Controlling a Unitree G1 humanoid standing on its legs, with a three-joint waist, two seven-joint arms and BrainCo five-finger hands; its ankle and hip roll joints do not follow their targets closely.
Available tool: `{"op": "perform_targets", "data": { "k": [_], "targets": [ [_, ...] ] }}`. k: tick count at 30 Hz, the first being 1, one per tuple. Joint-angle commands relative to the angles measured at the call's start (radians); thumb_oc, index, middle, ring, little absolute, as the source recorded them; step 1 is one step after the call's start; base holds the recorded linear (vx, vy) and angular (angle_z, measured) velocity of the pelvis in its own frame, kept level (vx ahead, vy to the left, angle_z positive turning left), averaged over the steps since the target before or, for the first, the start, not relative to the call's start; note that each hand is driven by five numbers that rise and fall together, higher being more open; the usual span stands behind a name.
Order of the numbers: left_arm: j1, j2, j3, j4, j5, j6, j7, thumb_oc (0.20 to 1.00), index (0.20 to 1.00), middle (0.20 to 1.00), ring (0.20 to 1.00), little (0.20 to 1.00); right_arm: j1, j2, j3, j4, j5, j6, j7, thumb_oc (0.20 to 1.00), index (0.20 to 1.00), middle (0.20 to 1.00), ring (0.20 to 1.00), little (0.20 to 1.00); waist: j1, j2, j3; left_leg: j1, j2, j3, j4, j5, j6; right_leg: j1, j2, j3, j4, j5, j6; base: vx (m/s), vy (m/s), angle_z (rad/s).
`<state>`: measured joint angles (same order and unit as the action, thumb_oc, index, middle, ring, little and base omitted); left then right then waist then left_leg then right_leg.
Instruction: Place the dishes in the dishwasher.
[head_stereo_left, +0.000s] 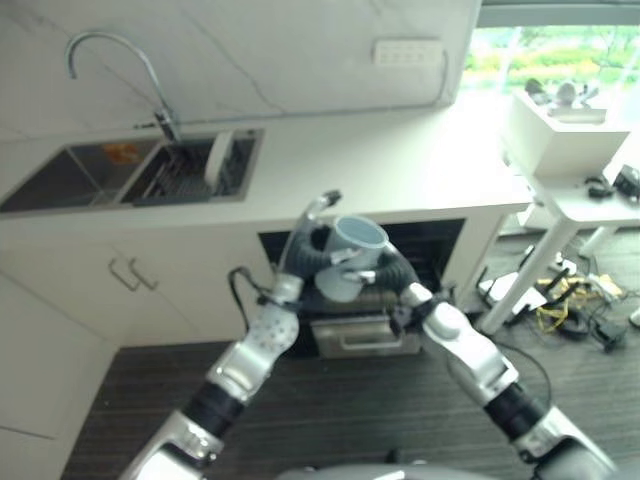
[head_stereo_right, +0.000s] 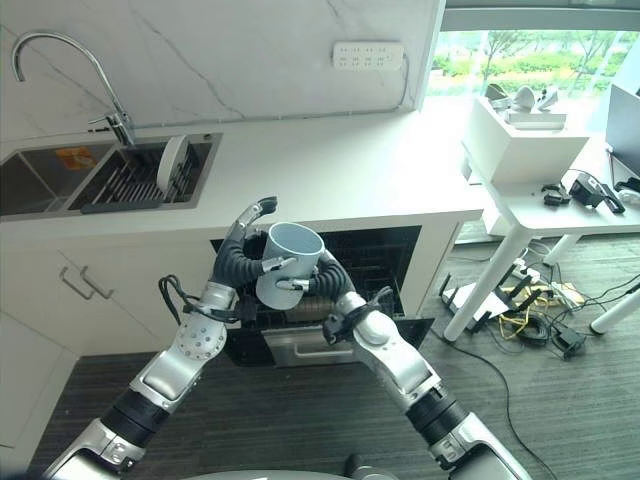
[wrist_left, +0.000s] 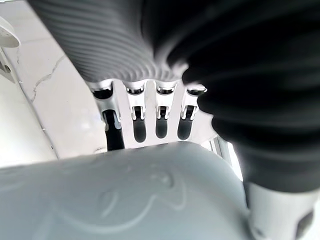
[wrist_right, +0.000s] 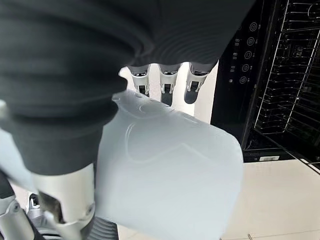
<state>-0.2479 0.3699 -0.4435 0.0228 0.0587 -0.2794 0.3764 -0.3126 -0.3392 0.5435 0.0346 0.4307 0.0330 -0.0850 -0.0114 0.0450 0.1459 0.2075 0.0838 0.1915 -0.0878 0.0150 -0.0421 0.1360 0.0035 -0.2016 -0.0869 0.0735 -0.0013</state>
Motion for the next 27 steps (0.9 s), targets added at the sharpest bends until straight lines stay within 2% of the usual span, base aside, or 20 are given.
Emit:
{"op": "perform_targets", "data": {
  "k": [1, 3, 4, 5, 6, 8, 13, 19, 26, 27],
  "targets": [
    [-0.142, -0.007, -0.077, 0.036, -0.015, -0.045, 0.013, 0.2, 0.2, 0.2, 0.2, 0.2, -0.105, 0.075, 0.008, 0.006, 0.007, -0.095, -0.026, 1.0, 1.0, 1.0, 1.0, 1.0, 0.029, -0.052, 0.001, -0.016, 0.019, -0.047, 0.006, -0.029, -0.003, 0.052, -0.122, 0.007, 0.069, -0.112, 0.099, 0.0, 0.0, 0.0],
    [-0.143, -0.011, -0.084, 0.036, -0.026, -0.042, 0.008, 0.2, 0.2, 0.2, 0.2, 0.2, -0.11, 0.084, 0.01, 0.003, 0.069, -0.097, -0.011, 1.0, 1.0, 1.0, 1.0, 1.0, 0.031, -0.051, 0.003, -0.017, 0.018, -0.048, 0.007, -0.03, -0.002, 0.053, -0.122, 0.007, 0.068, -0.112, 0.099, 0.0, 0.0, 0.0],
    [-0.144, -0.013, -0.086, 0.032, -0.032, -0.039, 0.004, 0.2, 0.2, 0.2, 0.2, 0.2, -0.117, 0.088, 0.011, 0.007, 0.109, -0.103, 0.007, 0.818, 0.818, 0.818, 0.818, 0.818, 0.032, -0.051, 0.005, -0.017, 0.018, -0.049, 0.007, -0.03, -0.002, 0.053, -0.122, 0.007, 0.068, -0.113, 0.099, 0.0, 0.0, 0.0],
    [-0.145, -0.015, -0.092, 0.035, -0.038, -0.04, 0.002, 0.2, 0.2, 0.2, 0.2, 0.2, -0.116, 0.097, 0.015, -0.001, 0.147, -0.118, 0.014, 0.457, 0.457, 0.457, 0.457, 0.457, 0.033, -0.051, 0.006, -0.017, 0.019, -0.048, 0.007, -0.029, -0.002, 0.053, -0.122, 0.006, 0.069, -0.112, 0.098, 0.0, 0.0, 0.0],
    [-0.148, -0.019, -0.099, 0.037, -0.051, -0.036, -0.001, 0.2, 0.2, 0.2, 0.2, 0.2, -0.117, 0.106, 0.02, -0.004, 0.179, -0.154, 0.026, 0.2, 0.2, 0.2, 0.2, 0.2, 0.034, -0.051, 0.007, -0.018, 0.019, -0.049, 0.008, -0.029, -0.002, 0.053, -0.122, 0.005, 0.069, -0.112, 0.098, 0.0, 0.0, 0.0],
    [-0.154, -0.029, -0.116, 0.054, -0.048, -0.039, -0.001, 0.2, 0.2, 0.2, 0.2, 0.2, -0.125, 0.127, 0.025, -0.02, 0.174, -0.213, 0.013, 0.2, 0.2, 0.2, 0.2, 0.2, 0.034, -0.05, 0.005, -0.018, 0.018, -0.05, 0.007, -0.03, -0.002, 0.053, -0.121, 0.005, 0.067, -0.112, 0.098, 0.0, 0.0, 0.0],
    [-0.155, -0.041, -0.123, 0.06, -0.045, -0.034, 0.019, 0.2, 0.2, 0.2, 0.2, 0.2, -0.133, 0.136, 0.019, -0.05, 0.189, -0.246, -0.052, 0.2, 0.2, 0.2, 0.2, 0.2, 0.029, -0.046, 0.002, -0.016, 0.019, -0.043, 0.004, -0.03, -0.003, 0.053, -0.12, 0.006, 0.06, -0.11, 0.097, 0.0, 0.006, 0.01],
    [-0.167, -0.054, -0.142, 0.061, -0.036, -0.021, 0.018, 0.2, 0.2, 0.2, 0.2, 0.2, -0.149, 0.147, -0.002, -0.046, 0.116, -0.367, -0.137, 0.2, 0.2, 0.2, 0.2, 0.2, 0.028, -0.043, 0.003, -0.017, 0.017, -0.038, 0.004, -0.03, 0.001, 0.052, -0.122, 0.007, 0.055, -0.105, 0.096, 0.0, 0.001, -0.01],
    [-0.167, -0.049, -0.139, 0.072, -0.046, -0.022, 0.016, 0.2, 0.2, 0.2, 0.2, 0.2, -0.149, 0.15, -0.041, -0.056, 0.133, -0.433, -0.241, 0.2, 0.2, 0.2, 0.2, 0.2, 0.023, -0.037, -0.001, -0.017, 0.016, -0.032, 0.0, -0.031, 0.002, 0.051, -0.124, 0.007, 0.052, -0.102, 0.098, 0.0, 0.0, 0.0],
    [-0.164, -0.048, -0.138, 0.071, -0.05, -0.02, 0.016, 0.313, 0.313, 0.313, 0.313, 0.313, -0.144, 0.149, -0.05, -0.055, 0.133, -0.442, -0.252, 0.2, 0.2, 0.2, 0.2, 0.2, 0.021, -0.036, -0.001, -0.017, 0.016, -0.03, 0.0, -0.03, 0.002, 0.05, -0.125, 0.006, 0.053, -0.102, 0.098, 0.0, 0.0, 0.0]
  ]
}}
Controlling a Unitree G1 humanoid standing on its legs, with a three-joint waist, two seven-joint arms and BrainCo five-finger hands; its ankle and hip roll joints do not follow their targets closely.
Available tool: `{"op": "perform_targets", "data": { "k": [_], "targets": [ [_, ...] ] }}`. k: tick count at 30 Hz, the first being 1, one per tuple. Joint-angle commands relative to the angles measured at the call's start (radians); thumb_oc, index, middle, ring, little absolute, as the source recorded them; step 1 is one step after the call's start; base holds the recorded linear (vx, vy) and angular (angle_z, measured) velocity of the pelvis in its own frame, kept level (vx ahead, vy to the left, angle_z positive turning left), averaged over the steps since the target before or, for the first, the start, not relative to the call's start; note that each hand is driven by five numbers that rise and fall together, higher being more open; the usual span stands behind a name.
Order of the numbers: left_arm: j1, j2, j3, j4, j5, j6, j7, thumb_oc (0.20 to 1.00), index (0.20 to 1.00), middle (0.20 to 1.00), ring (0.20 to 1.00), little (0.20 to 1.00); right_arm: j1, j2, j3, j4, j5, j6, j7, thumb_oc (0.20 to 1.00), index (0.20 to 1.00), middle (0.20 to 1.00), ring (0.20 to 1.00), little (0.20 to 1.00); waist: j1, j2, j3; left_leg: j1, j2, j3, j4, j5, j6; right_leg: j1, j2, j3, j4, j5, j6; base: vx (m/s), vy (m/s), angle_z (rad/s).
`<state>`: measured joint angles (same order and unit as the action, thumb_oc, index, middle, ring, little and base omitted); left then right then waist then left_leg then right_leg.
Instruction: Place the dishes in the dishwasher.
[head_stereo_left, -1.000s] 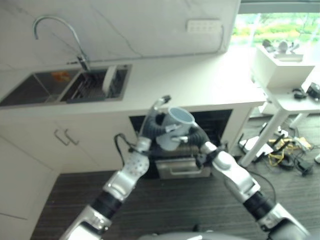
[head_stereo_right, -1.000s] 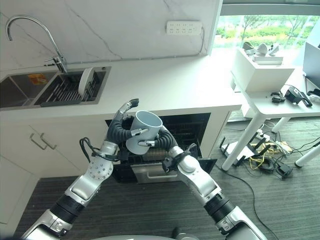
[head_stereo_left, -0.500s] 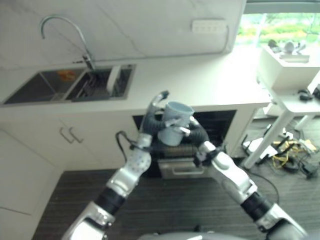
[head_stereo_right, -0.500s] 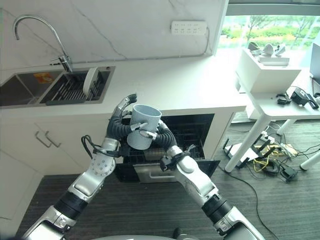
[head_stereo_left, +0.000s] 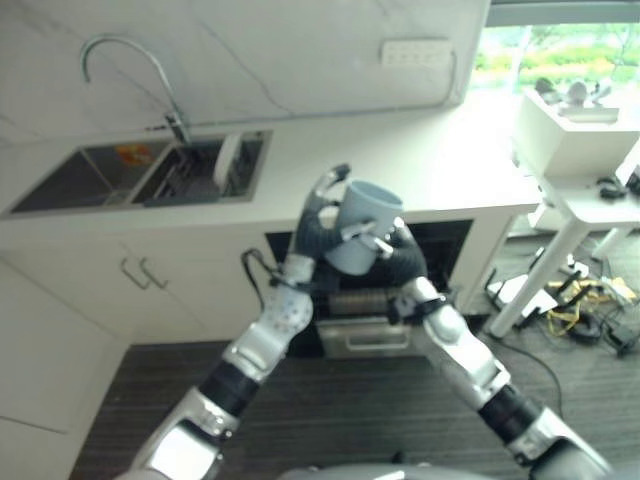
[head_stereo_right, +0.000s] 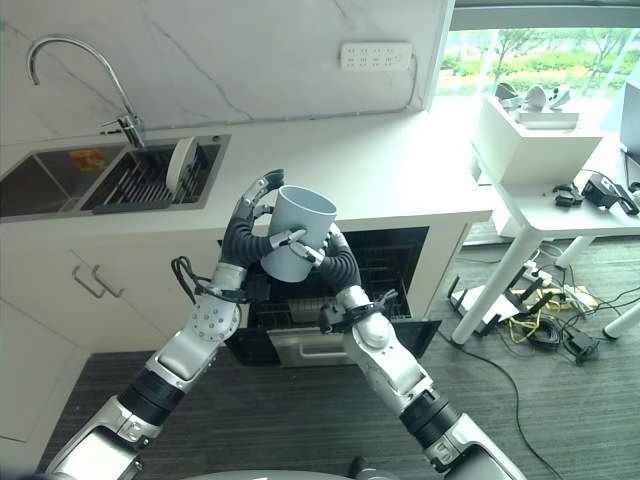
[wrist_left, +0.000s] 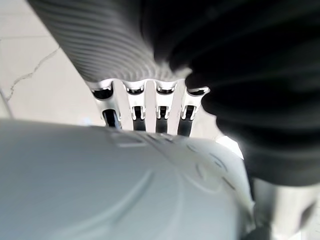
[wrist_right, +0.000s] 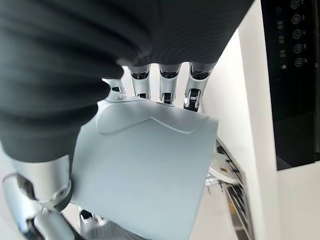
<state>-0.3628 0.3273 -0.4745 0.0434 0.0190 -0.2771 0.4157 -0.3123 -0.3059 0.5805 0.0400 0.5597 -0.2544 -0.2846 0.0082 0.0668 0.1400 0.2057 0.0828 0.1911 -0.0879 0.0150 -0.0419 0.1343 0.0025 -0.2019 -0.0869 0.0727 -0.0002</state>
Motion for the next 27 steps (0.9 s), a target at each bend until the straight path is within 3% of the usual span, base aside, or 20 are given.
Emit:
{"op": "perform_targets", "data": {
  "k": [1, 16, 20, 22, 27],
  "targets": [
    [-0.041, -0.003, -0.105, 0.047, -0.021, -0.017, -0.018, 1.0, 1.0, 1.0, 1.0, 1.0, -0.132, 0.112, -0.104, -0.064, 0.005, -0.17, -0.074, 0.2, 0.2, 0.2, 0.2, 0.2, -0.001, -0.056, 0.005, -0.017, 0.019, -0.025, 0.001, -0.03, 0.002, 0.052, -0.124, 0.004, 0.052, -0.101, 0.097, 0.0, 0.0, 0.0],
    [0.033, 0.039, -0.044, 0.029, 0.023, -0.011, 0.029, 1.0, 1.0, 1.0, 1.0, 1.0, -0.014, 0.084, -0.229, -0.057, 0.062, -0.293, -0.124, 0.2, 0.2, 0.2, 0.2, 0.2, -0.014, -0.046, 0.008, -0.026, 0.029, -0.012, 0.001, -0.022, -0.001, 0.048, -0.123, -0.01, 0.054, -0.102, 0.094, 0.0, -0.003, 0.04],
    [0.062, 0.059, -0.023, 0.042, 0.042, 0.013, -0.008, 1.0, 1.0, 1.0, 1.0, 1.0, 0.018, 0.062, -0.261, -0.046, 0.056, -0.257, -0.106, 0.2, 0.2, 0.2, 0.2, 0.2, -0.015, -0.045, 0.01, -0.026, 0.029, -0.011, 0.001, -0.018, -0.001, 0.047, -0.121, -0.008, 0.058, -0.104, 0.094, 0.05, 0.02, 0.01],
    [0.107, 0.093, -0.011, 0.073, 0.082, 0.06, -0.096, 1.0, 1.0, 1.0, 1.0, 1.0, 0.065, 0.024, -0.3, -0.021, 0.035, -0.181, -0.075, 0.2, 0.2, 0.2, 0.2, 0.2, -0.018, -0.046, 0.013, -0.028, 0.029, -0.009, 0.001, -0.017, 0.0, 0.043, -0.12, -0.008, 0.063, -0.105, 0.096, 0.11, 0.06, 0.02],
    [0.157, 0.163, -0.012, 0.173, 0.172, 0.139, -0.201, 1.0, 1.0, 1.0, 1.0, 1.0, 0.099, -0.053, -0.357, 0.066, 0.089, -0.106, 0.071, 0.2, 0.2, 0.2, 0.2, 0.2, -0.015, -0.046, 0.018, -0.029, 0.021, -0.014, 0.001, -0.016, 0.005, 0.039, -0.129, -0.011, 0.073, -0.105, 0.105, 0.12, 0.096, 0.01]
  ]
}}
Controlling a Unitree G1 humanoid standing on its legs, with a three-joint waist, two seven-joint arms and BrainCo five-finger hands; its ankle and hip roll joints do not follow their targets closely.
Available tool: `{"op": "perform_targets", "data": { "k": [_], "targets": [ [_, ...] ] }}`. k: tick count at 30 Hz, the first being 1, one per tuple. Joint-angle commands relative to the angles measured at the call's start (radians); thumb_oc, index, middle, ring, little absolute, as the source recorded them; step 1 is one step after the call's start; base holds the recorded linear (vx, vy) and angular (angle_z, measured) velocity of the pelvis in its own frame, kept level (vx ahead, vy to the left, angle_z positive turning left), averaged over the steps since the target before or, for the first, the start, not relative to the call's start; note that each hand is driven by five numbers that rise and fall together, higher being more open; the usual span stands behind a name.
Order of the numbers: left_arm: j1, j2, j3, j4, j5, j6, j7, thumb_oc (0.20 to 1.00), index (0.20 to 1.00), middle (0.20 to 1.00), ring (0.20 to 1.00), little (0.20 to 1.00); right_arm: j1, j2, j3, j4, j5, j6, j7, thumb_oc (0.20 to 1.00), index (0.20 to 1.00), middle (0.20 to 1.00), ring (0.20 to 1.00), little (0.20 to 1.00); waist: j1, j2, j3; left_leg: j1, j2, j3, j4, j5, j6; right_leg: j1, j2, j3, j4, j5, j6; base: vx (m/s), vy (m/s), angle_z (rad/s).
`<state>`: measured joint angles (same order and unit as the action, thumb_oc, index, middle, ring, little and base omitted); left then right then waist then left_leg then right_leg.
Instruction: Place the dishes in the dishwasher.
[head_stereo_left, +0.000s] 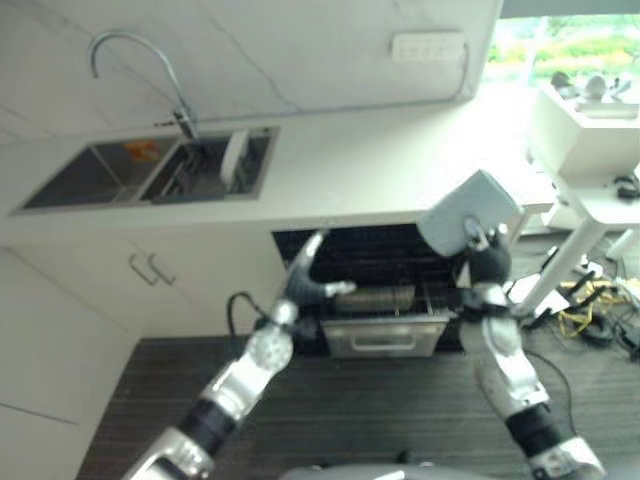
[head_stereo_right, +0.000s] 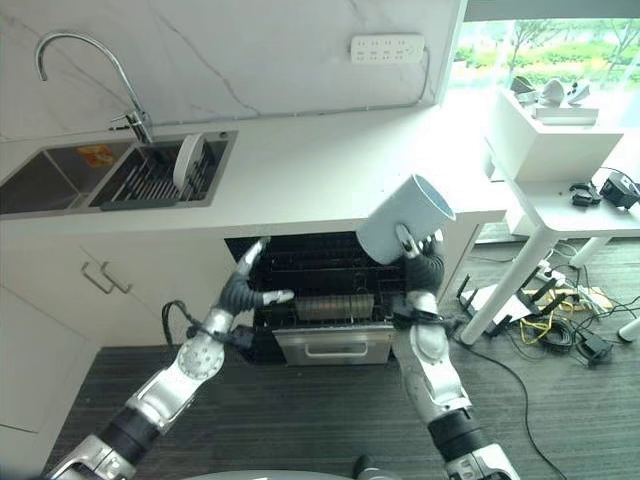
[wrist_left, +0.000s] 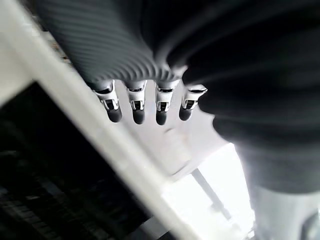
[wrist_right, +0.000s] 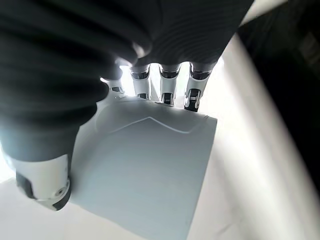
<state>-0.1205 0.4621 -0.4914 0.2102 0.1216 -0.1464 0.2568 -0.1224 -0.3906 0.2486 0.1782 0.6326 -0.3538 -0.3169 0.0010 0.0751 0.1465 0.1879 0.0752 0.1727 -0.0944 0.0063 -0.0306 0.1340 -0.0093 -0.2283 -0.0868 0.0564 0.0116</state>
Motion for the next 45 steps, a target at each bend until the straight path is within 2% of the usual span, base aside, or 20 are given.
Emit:
{"op": "perform_targets", "data": {
  "k": [1, 3, 6, 7, 8, 9, 10, 11, 12, 13, 14, 15, 20, 24, 32, 36, 41, 45],
  "targets": [
    [-0.085, 0.037, 0.0, 0.039, 0.082, -0.002, -0.057, 1.0, 1.0, 1.0, 1.0, 1.0, -0.098, 0.02, -0.028, -0.055, 0.011, 0.003, 0.12, 0.2, 0.2, 0.2, 0.2, 0.2, -0.006, -0.055, 0.013, -0.011, 0.024, 0.005, 0.007, -0.007, -0.003, 0.036, -0.121, 0.015, 0.079, -0.09, 0.095, 0.16, 0.176, 0.01],
    [-0.086, 0.054, -0.015, 0.08, 0.113, 0.009, -0.136, 1.0, 1.0, 1.0, 1.0, 1.0, -0.116, -0.009, -0.038, -0.031, -0.002, 0.036, 0.155, 0.2, 0.2, 0.2, 0.2, 0.2, -0.002, -0.055, 0.021, -0.015, 0.017, 0.007, 0.019, -0.01, 0.004, 0.026, -0.132, 0.011, 0.105, -0.096, 0.1, 0.12, 0.2, 0.01],
    [-0.111, 0.079, -0.048, 0.1, 0.13, 0.032, -0.239, 1.0, 1.0, 1.0, 1.0, 1.0, -0.16, -0.046, -0.04, 0.003, -0.005, 0.075, 0.188, 0.2, 0.2, 0.2, 0.2, 0.2, 0.008, -0.05, 0.048, -0.056, -0.002, -0.01, 0.083, -0.032, 0.028, -0.022, -0.156, 0.01, 0.216, -0.125, 0.105, -0.01, 0.177, -0.01],
    [-0.127, 0.087, -0.058, 0.109, 0.133, 0.03, -0.256, 1.0, 1.0, 1.0, 1.0, 1.0, -0.175, -0.057, -0.038, 0.016, -0.003, 0.085, 0.199, 0.2, 0.2, 0.2, 0.2, 0.2, 0.007, -0.043, 0.061, -0.07, -0.009, -0.018, 0.103, -0.039, 0.043, -0.048, -0.159, 0.016, 0.288, -0.143, 0.106, -0.02, 0.177, 0.02],
    [-0.146, 0.096, -0.07, 0.117, 0.136, 0.036, -0.273, 1.0, 1.0, 1.0, 1.0, 1.0, -0.184, -0.064, -0.034, 0.031, 0.0, 0.088, 0.204, 0.2, 0.2, 0.2, 0.2, 0.2, 0.002, -0.039, 0.083, -0.076, -0.02, -0.033, 0.125, -0.053, 0.062, -0.099, -0.171, 0.037, 0.42, -0.153, 0.118, 0.0, 0.155, 0.0],
    [-0.162, 0.106, -0.077, 0.122, 0.135, 0.044, -0.28, 1.0, 1.0, 1.0, 1.0, 1.0, -0.185, -0.068, -0.032, 0.037, 0.0, 0.091, 0.211, 0.2, 0.2, 0.2, 0.2, 0.2, -0.005, -0.036, 0.095, -0.088, -0.029, -0.047, 0.143, -0.061, 0.078, -0.15, -0.176, 0.064, 0.507, -0.127, 0.128, 0.03, 0.087, 0.0],
    [-0.17, 0.115, -0.079, 0.124, 0.13, 0.049, -0.286, 1.0, 1.0, 1.0, 1.0, 1.0, -0.177, -0.071, -0.035, 0.043, 0.001, 0.088, 0.226, 0.2, 0.2, 0.2, 0.2, 0.2, -0.008, -0.037, 0.104, -0.092, -0.036, -0.059, 0.154, -0.067, 0.087, -0.174, -0.187, 0.085, 0.533, -0.109, 0.128, 0.04, -0.064, 0.0],
    [-0.176, 0.131, -0.08, 0.112, 0.124, 0.061, -0.288, 1.0, 1.0, 1.0, 1.0, 1.0, -0.166, -0.077, -0.045, 0.055, 0.01, 0.078, 0.254, 0.2, 0.2, 0.2, 0.2, 0.2, -0.008, -0.042, 0.108, -0.103, -0.039, -0.066, 0.169, -0.068, 0.08, -0.164, -0.195, 0.098, 0.44, -0.106, 0.124, 0.05, -0.127, 0.34],
    [-0.177, 0.135, -0.078, 0.109, 0.124, 0.065, -0.288, 1.0, 1.0, 1.0, 1.0, 1.0, -0.165, -0.078, -0.047, 0.058, 0.011, 0.077, 0.262, 0.2, 0.2, 0.2, 0.2, 0.2, -0.008, -0.043, 0.109, -0.104, -0.038, -0.068, 0.172, -0.068, 0.077, -0.158, -0.195, 0.097, 0.411, -0.103, 0.123, 0.07, -0.285, 0.38],
    [-0.188, 0.151, -0.065, 0.115, 0.111, 0.068, -0.281, 1.0, 1.0, 1.0, 1.0, 1.0, -0.191, -0.075, -0.036, 0.082, -0.001, 0.063, 0.278, 0.2, 0.2, 0.2, 0.2, 0.2, -0.013, -0.041, 0.123, -0.093, -0.026, -0.075, 0.158, -0.069, 0.061, -0.18, -0.207, 0.115, 0.325, -0.046, 0.136, 0.05, -0.29, 0.33],
    [-0.193, 0.158, -0.057, 0.125, 0.104, 0.064, -0.278, 1.0, 1.0, 1.0, 1.0, 1.0, -0.217, -0.075, -0.033, 0.085, -0.004, 0.08, 0.274, 0.2, 0.2, 0.2, 0.2, 0.2, -0.014, -0.041, 0.126, -0.088, -0.013, -0.072, 0.149, -0.065, 0.051, -0.177, -0.202, 0.12, 0.284, -0.045, 0.145, 0.05, -0.384, -0.06],
    [-0.179, 0.147, -0.046, 0.148, 0.114, 0.05, -0.261, 1.0, 1.0, 1.0, 1.0, 1.0, -0.242, -0.077, -0.036, 0.089, -0.002, 0.11, 0.277, 0.2, 0.2, 0.2, 0.2, 0.2, -0.008, -0.044, 0.122, -0.086, 0.009, -0.056, 0.133, -0.052, 0.028, -0.154, -0.193, 0.095, 0.214, -0.036, 0.151, 0.01, -0.29, -0.14],
    [-0.161, 0.112, -0.039, 0.167, 0.163, 0.015, -0.225, 1.0, 1.0, 1.0, 1.0, 1.0, -0.329, -0.092, -0.019, 0.087, -0.045, 0.162, 0.24, 0.2, 0.2, 0.2, 0.2, 0.2, -0.011, -0.037, 0.128, -0.117, 0.073, -0.034, 0.091, 0.004, -0.028, -0.13, -0.164, 0.071, 0.11, -0.019, 0.129, -0.04, -0.156, -0.03],
    [-0.164, 0.116, -0.058, 0.158, 0.217, 0.007, -0.198, 1.0, 1.0, 1.0, 1.0, 1.0, -0.324, -0.109, -0.011, 0.057, -0.077, 0.199, 0.248, 0.2, 0.2, 0.2, 0.2, 0.2, -0.032, -0.025, 0.153, -0.147, 0.092, -0.013, 0.095, 0.021, -0.044, -0.161, -0.177, 0.064, 0.13, -0.021, 0.128, -0.02, -0.039, -0.05],
    [-0.293, 0.148, -0.103, 0.149, 0.233, 0.041, -0.185, 1.0, 1.0, 1.0, 1.0, 1.0, -0.435, -0.134, 0.02, 0.123, -0.156, 0.254, 0.254, 0.2, 0.2, 0.2, 0.2, 0.2, -0.048, -0.018, 0.228, -0.211, 0.078, -0.02, 0.132, 0.011, -0.037, -0.26, -0.21, 0.077, 0.218, -0.031, 0.139, -0.1, 0.019, -0.1],
    [-0.353, 0.169, -0.126, 0.124, 0.251, 0.036, -0.202, 1.0, 1.0, 1.0, 1.0, 1.0, -0.484, -0.176, 0.023, 0.179, -0.19, 0.304, 0.274, 0.2, 0.2, 0.2, 0.2, 0.2, -0.046, -0.001, 0.26, -0.245, 0.069, -0.024, 0.159, 0.01, -0.033, -0.3, -0.232, 0.074, 0.282, -0.053, 0.137, -0.04, 0.05, 0.05],
    [-0.392, 0.187, -0.133, 0.117, 0.291, 0.039, -0.209, 1.0, 1.0, 1.0, 1.0, 1.0, -0.51, -0.193, 0.029, 0.217, -0.202, 0.309, 0.286, 0.2, 0.2, 0.2, 0.2, 0.2, -0.037, 0.004, 0.283, -0.272, 0.058, -0.028, 0.176, 0.008, -0.026, -0.323, -0.247, 0.066, 0.306, -0.057, 0.139, -0.01, 0.038, 0.18],
    [-0.439, 0.218, -0.136, 0.116, 0.343, 0.073, -0.237, 1.0, 1.0, 1.0, 1.0, 1.0, -0.565, -0.192, 0.027, 0.252, -0.22, 0.324, 0.28, 0.2, 0.2, 0.2, 0.2, 0.2, -0.024, 0.001, 0.309, -0.306, 0.052, -0.028, 0.198, 0.004, -0.019, -0.344, -0.256, 0.058, 0.316, -0.053, 0.141, 0.0, 0.015, 0.12]
  ]
}}
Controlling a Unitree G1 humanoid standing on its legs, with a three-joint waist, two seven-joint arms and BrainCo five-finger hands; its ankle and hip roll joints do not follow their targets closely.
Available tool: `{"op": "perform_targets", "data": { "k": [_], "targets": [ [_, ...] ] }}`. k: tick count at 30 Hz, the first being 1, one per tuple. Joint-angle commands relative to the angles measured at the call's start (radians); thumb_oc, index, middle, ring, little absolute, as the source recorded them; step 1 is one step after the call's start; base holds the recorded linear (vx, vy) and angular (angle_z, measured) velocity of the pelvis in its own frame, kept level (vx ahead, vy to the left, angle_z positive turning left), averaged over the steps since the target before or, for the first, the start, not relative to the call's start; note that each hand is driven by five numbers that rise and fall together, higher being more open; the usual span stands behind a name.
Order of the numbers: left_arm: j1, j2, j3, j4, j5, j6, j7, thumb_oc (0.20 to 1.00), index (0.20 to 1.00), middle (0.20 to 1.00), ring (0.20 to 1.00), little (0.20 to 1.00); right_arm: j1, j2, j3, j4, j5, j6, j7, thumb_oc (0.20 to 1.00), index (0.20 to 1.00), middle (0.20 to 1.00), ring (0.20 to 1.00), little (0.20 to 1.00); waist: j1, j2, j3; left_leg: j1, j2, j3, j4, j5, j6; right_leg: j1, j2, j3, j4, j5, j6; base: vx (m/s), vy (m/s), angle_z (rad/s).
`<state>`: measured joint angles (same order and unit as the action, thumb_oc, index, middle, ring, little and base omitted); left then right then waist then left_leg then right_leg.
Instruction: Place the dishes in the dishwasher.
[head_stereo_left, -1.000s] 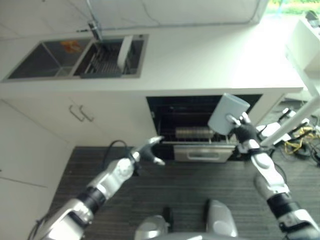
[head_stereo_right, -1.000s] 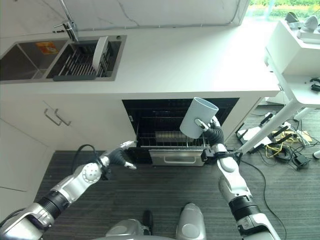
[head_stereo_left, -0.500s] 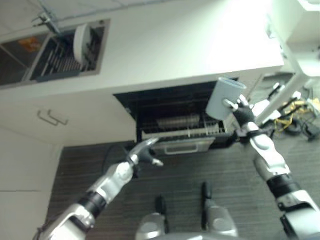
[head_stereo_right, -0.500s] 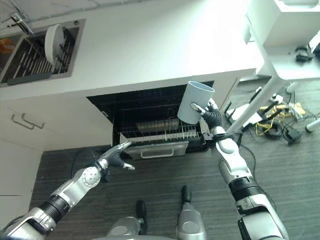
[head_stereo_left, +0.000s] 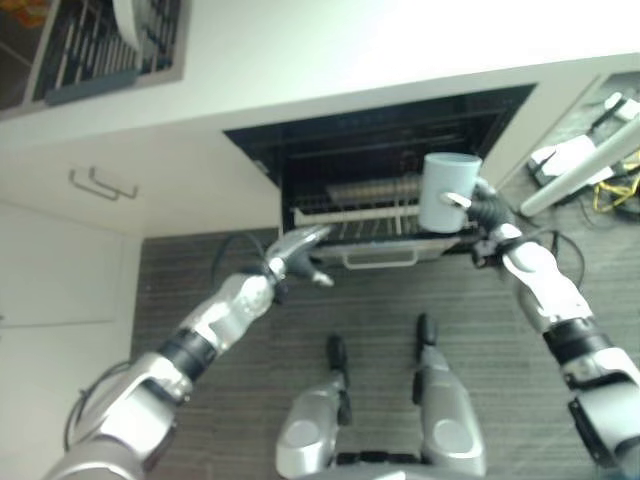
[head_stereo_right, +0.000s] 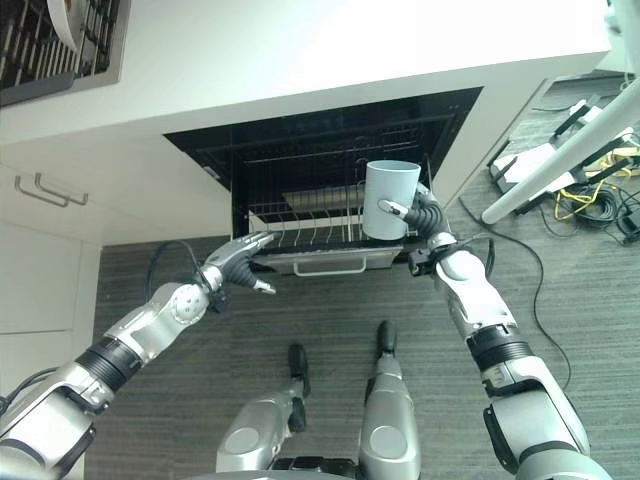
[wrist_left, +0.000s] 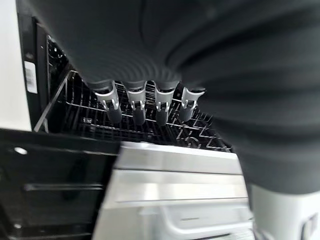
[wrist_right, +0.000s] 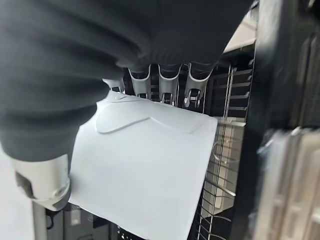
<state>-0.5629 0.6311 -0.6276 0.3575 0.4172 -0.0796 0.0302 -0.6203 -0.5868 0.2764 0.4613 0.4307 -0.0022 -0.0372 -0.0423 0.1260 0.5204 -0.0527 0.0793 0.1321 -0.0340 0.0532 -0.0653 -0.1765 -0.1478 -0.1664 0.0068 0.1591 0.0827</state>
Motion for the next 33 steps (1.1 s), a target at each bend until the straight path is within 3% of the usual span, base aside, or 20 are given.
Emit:
{"op": "perform_targets", "data": {
  "k": [1, 4, 14, 19, 24, 33],
  "targets": [
    [-0.002, 0.055, -0.001, -0.03, 0.059, 0.013, -0.018, 1.0, 1.0, 1.0, 1.0, 1.0, -0.074, 0.005, -0.002, -0.026, -0.023, -0.021, -0.002, 0.2, 0.2, 0.2, 0.2, 0.2, 0.023, -0.051, -0.06, -0.069, 0.047, 0.013, 0.14, -0.043, 0.016, -0.035, -0.118, -0.005, 0.224, -0.156, 0.07, 0.01, 0.003, 0.2],
    [-0.022, 0.073, -0.006, -0.024, 0.092, 0.033, -0.065, 1.0, 1.0, 1.0, 1.0, 1.0, -0.1, -0.002, -0.002, -0.012, -0.035, 0.0, -0.007, 0.2, 0.2, 0.2, 0.2, 0.2, 0.031, -0.057, -0.048, -0.084, 0.047, 0.008, 0.156, -0.045, 0.019, -0.043, -0.119, -0.008, 0.235, -0.156, 0.07, 0.01, 0.001, 0.07],
    [-0.141, 0.142, -0.095, -0.053, 0.112, -0.001, -0.248, 1.0, 1.0, 1.0, 1.0, 1.0, -0.32, -0.048, -0.001, 0.148, -0.006, 0.107, -0.022, 0.2, 0.2, 0.2, 0.2, 0.2, 0.07, -0.057, -0.004, -0.133, 0.051, -0.011, 0.192, -0.043, 0.023, -0.067, -0.115, -0.015, 0.279, -0.171, 0.069, 0.05, 0.0, 0.1],
    [-0.175, 0.163, -0.129, -0.11, 0.076, 0.024, -0.267, 1.0, 1.0, 1.0, 1.0, 1.0, -0.449, -0.063, 0.02, 0.292, 0.026, 0.134, -0.057, 0.2, 0.2, 0.2, 0.2, 0.2, 0.085, -0.04, 0.0, -0.181, 0.044, -0.017, 0.184, -0.033, 0.028, -0.113, -0.107, -0.005, 0.284, -0.173, 0.061, 0.02, 0.058, 0.05],
    [-0.209, 0.203, -0.146, -0.169, 0.021, 0.039, -0.293, 1.0, 1.0, 1.0, 1.0, 1.0, -0.528, -0.073, 0.017, 0.417, 0.078, 0.217, -0.071, 0.2, 0.2, 0.2, 0.2, 0.2, 0.105, -0.027, 0.0, -0.227, 0.031, -0.029, 0.191, -0.032, 0.031, -0.15, -0.109, -0.001, 0.304, -0.181, 0.056, 0.03, 0.028, 0.02],
    [-0.256, 0.256, -0.166, -0.26, -0.046, 0.053, -0.283, 1.0, 1.0, 1.0, 1.0, 1.0, -0.623, -0.091, 0.058, 0.553, 0.116, 0.211, -0.1, 0.2, 0.2, 0.2, 0.2, 0.2, 0.128, 0.008, 0.0, -0.295, 0.005, -0.05, 0.185, -0.021, 0.04, -0.211, -0.104, 0.008, 0.302, -0.175, 0.05, 0.0, 0.0, -0.01]
  ]
}}
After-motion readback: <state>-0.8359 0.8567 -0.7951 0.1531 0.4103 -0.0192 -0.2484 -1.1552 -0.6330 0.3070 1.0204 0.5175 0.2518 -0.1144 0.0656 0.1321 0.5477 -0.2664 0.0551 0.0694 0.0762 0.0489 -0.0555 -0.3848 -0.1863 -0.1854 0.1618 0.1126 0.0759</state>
